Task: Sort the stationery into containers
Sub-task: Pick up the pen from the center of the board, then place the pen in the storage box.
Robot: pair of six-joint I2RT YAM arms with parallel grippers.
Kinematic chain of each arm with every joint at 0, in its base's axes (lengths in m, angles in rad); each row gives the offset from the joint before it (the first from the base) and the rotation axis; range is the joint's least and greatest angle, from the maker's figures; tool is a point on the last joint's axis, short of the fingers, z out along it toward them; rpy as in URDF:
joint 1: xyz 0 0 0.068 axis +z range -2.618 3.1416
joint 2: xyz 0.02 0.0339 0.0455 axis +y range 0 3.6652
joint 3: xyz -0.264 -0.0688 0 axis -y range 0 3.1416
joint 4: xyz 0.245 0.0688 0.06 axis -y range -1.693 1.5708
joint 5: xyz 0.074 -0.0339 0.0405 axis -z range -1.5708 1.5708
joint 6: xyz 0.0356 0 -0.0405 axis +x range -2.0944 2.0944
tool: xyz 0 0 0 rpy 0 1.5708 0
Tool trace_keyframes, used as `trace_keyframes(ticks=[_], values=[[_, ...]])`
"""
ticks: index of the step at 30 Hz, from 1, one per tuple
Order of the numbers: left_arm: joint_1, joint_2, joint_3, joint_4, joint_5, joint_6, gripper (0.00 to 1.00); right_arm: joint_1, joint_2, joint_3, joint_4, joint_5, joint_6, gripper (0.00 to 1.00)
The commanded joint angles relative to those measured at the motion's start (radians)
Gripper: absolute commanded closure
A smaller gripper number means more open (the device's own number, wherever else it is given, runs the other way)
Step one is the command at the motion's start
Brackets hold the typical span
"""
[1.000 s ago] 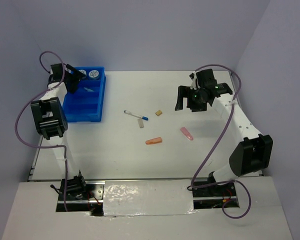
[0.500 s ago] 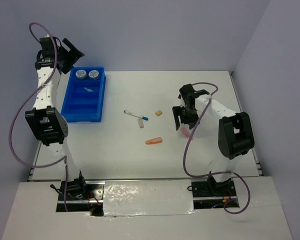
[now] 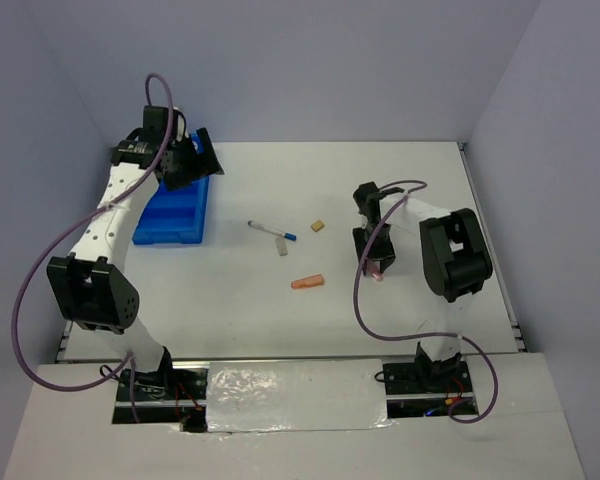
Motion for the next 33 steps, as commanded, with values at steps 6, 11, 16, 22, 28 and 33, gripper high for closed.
trace_keyframes(ticks=[6,11,16,22,28,33], values=[[-0.063,-0.128,-0.048,0.019,0.115,-0.003,0.01,0.050,-0.068,-0.010,0.142,-0.042,0.043,0.78],[-0.132,-0.145,-0.108,0.180,0.403,-0.173,0.01,0.134,-0.335,-0.047,0.341,-0.326,0.120,0.80],[-0.234,-0.136,-0.154,0.325,0.471,-0.311,0.01,0.203,-0.434,-0.011,0.493,-0.516,0.290,0.81],[-0.305,-0.085,-0.108,0.331,0.439,-0.336,0.01,0.251,-0.406,0.111,0.558,-0.553,0.366,0.86],[-0.314,-0.070,-0.123,0.308,0.430,-0.323,0.09,0.271,-0.379,0.203,0.532,-0.546,0.359,0.85],[-0.319,-0.064,-0.137,0.299,0.425,-0.308,0.29,0.271,-0.357,0.242,0.509,-0.544,0.359,0.83]])
